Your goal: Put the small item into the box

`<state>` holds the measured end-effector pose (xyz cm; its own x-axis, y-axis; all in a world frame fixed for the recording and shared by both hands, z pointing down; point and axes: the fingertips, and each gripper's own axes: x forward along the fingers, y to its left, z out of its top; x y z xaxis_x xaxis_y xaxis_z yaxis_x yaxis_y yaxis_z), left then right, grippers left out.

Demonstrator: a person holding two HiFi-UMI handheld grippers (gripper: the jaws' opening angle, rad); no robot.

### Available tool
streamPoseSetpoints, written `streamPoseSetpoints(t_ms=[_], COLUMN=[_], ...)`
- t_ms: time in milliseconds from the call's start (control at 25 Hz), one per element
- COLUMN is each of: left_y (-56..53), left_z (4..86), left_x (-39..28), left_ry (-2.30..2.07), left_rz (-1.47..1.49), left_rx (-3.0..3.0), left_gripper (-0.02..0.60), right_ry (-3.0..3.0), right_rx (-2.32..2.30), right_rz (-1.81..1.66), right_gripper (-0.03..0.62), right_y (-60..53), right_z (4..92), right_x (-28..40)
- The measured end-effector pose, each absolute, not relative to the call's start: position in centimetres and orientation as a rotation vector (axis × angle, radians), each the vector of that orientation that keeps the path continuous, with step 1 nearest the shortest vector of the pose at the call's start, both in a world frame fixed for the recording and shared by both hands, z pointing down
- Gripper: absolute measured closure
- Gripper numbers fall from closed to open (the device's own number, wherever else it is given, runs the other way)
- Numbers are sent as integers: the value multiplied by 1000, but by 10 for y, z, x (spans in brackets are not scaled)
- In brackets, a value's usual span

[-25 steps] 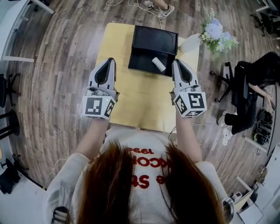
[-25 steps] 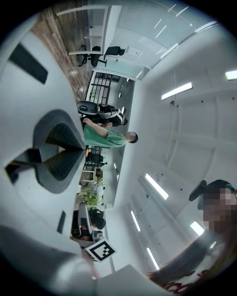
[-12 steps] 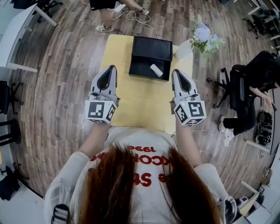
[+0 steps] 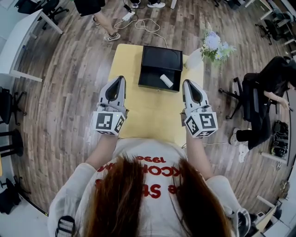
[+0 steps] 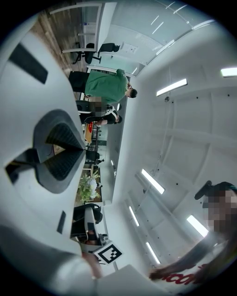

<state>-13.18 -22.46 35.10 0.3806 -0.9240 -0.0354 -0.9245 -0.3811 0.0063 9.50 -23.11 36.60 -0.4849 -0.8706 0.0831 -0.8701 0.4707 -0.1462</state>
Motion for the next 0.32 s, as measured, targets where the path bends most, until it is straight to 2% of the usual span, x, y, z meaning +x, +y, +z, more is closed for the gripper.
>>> streamPoseSetpoints(t_ms=[320], left_y=[-228], left_z=[351], left_x=[-133], left_ry=[1739], left_rz=[51], left_rx=[-2599], left_gripper=[574], right_ry=[2691], right_rx=[-1591], right_rz=[-257], right_gripper=[589], right_y=[-235], right_z=[364], right_x=[93])
